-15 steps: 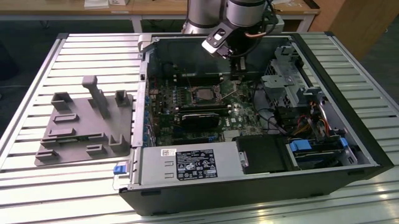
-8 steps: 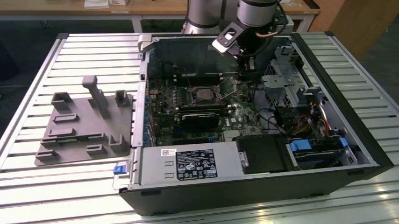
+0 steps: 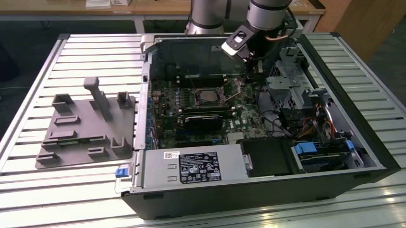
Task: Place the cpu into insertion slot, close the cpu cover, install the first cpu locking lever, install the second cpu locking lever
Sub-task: 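Close the cpu cover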
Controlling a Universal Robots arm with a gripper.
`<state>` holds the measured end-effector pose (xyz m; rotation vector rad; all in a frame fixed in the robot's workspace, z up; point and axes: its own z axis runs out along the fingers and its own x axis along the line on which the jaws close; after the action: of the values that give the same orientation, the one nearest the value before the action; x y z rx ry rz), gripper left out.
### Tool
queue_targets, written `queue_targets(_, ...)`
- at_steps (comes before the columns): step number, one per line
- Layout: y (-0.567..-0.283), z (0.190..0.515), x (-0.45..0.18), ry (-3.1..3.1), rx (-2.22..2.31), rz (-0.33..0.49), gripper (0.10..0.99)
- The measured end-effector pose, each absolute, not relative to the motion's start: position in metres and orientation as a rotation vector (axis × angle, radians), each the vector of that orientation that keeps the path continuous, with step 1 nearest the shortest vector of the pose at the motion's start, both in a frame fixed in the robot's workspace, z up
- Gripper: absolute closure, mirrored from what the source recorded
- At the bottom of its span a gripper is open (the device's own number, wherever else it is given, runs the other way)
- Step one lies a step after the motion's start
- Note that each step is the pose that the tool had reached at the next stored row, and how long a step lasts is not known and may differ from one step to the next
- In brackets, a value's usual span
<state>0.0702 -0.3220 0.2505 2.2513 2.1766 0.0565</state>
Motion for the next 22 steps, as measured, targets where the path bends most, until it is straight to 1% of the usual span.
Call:
queue_targets(10,-0.322,0.234,0.07,2.179,2.255,0.05,0.98)
queue_targets(17,-0.322,0.233,0.07,2.181,2.256,0.046,0.98)
queue_targets(19,-0.322,0.233,0.071,2.192,2.267,0.022,0.98)
queue_targets(22,-0.322,0.232,0.072,2.216,2.294,-0.038,0.98)
